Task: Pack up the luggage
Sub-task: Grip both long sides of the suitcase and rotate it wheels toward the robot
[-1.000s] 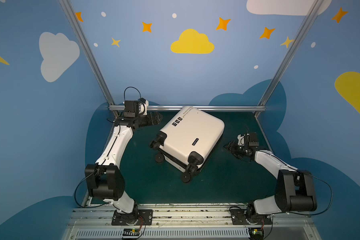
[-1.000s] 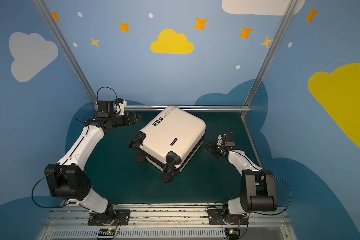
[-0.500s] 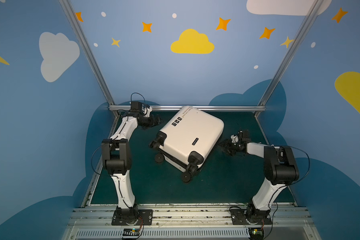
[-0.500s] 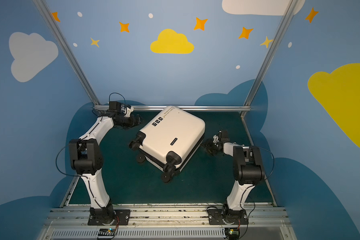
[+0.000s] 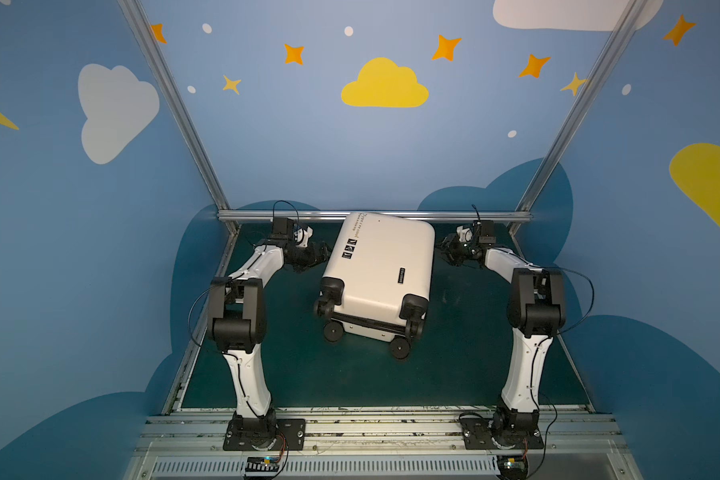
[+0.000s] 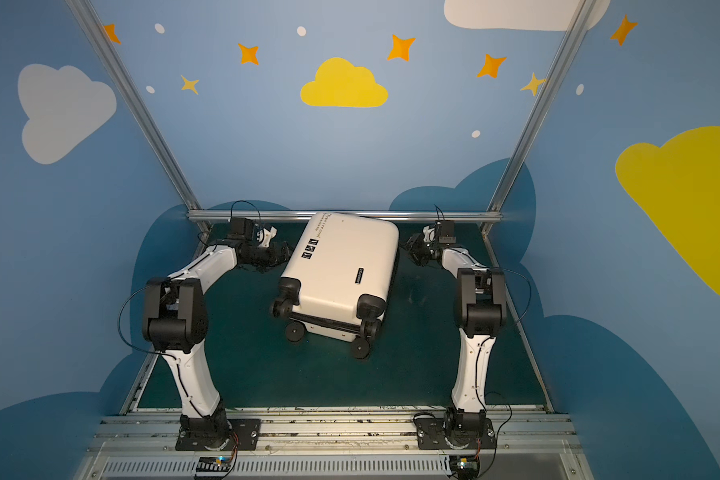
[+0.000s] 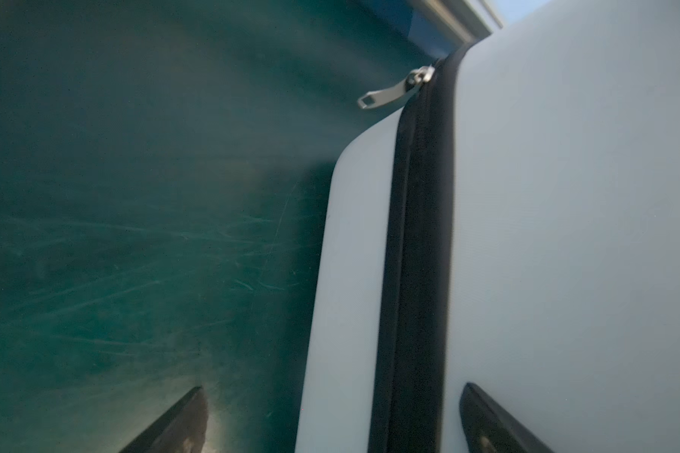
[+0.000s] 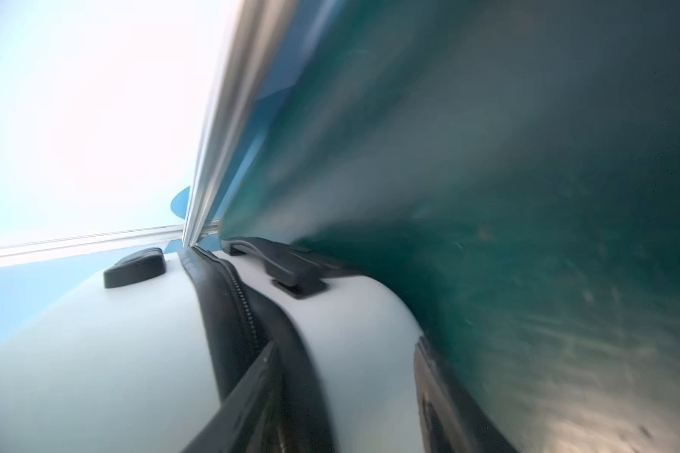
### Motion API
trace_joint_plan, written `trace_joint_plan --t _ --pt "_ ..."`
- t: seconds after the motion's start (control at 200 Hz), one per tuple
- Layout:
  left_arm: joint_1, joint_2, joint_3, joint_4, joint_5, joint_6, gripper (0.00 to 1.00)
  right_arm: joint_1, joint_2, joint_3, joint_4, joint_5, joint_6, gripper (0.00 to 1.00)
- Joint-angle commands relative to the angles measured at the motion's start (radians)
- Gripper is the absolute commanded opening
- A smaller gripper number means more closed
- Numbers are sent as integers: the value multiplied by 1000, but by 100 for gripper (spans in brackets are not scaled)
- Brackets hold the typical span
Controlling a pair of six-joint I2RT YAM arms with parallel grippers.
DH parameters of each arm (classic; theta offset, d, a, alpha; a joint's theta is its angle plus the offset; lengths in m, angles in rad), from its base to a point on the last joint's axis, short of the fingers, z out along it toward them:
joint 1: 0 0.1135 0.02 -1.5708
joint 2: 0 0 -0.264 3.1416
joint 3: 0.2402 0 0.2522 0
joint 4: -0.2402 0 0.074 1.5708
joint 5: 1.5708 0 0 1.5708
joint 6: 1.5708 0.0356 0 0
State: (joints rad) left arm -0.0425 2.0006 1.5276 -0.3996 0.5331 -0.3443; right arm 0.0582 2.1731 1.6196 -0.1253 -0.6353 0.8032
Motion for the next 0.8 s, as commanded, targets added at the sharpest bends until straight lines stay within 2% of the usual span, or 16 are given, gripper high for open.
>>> trace_joint_plan --t 0.0,0.225,0.37,0.496,0.651,0.796 --pt "-69 -39 -7 56 80 -43 99 2 -52 5 -63 -59 -31 54" --pt "-58 -50 -30 156 63 -139 99 -66 -287 -210 -87 -3 -77 59" --pt "-57 -98 -128 225 36 -174 99 -77 -456 -363 -150 57 -143 59" --pt "-57 -159 -247 290 19 -194 99 -77 -568 -523 -119 70 -144 59" --pt "-65 -230 -384 351 24 -210 99 -61 -599 -664 -51 61 -121 55" --pt "-77 -298 -506 409 20 -229 99 -21 -548 -684 -5 42 -115 49"
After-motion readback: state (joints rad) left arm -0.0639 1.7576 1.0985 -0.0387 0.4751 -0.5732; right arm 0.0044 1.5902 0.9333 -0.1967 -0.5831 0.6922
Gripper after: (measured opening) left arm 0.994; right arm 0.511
